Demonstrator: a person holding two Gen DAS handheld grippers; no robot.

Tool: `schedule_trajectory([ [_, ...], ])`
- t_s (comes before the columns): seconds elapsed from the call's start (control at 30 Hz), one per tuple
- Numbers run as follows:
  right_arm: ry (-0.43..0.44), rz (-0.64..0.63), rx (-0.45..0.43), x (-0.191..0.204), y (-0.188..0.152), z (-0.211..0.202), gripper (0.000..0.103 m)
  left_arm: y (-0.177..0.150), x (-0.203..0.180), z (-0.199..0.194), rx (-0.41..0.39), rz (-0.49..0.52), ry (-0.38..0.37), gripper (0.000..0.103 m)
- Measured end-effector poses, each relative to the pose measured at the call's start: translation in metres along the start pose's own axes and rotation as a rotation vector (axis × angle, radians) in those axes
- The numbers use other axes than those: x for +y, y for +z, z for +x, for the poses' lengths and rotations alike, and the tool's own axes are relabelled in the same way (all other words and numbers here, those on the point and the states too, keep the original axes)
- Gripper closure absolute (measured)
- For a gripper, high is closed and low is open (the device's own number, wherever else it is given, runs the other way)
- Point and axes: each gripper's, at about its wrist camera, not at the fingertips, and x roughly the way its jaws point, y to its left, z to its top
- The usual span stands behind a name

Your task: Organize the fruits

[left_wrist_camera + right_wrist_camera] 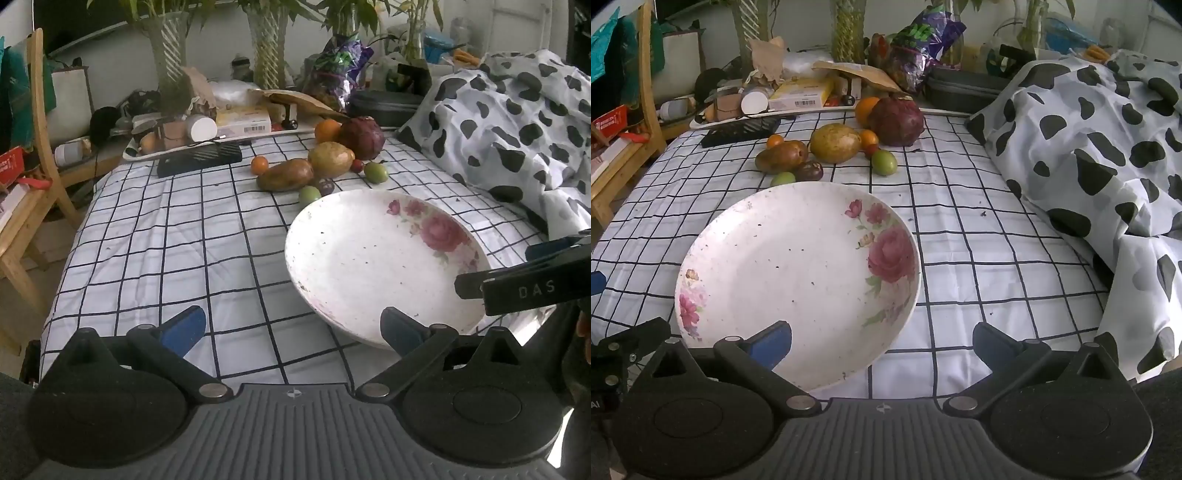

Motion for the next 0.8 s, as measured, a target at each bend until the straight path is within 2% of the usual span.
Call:
schedule_trajectory([
  [0.63,0.001,-0.002,0.000,-0.0020,-0.0004,0.0003,0.000,-0.0016,-0.0003,0.0014,0.002,-0.005,0.004,0.000],
  [0.8,0.003,-0.006,-0.006,-0.0021,-0.0006,0.0004,0.000,-0.0021,-0.0061,0.0061,0.015,0.014,0.040,0.000],
])
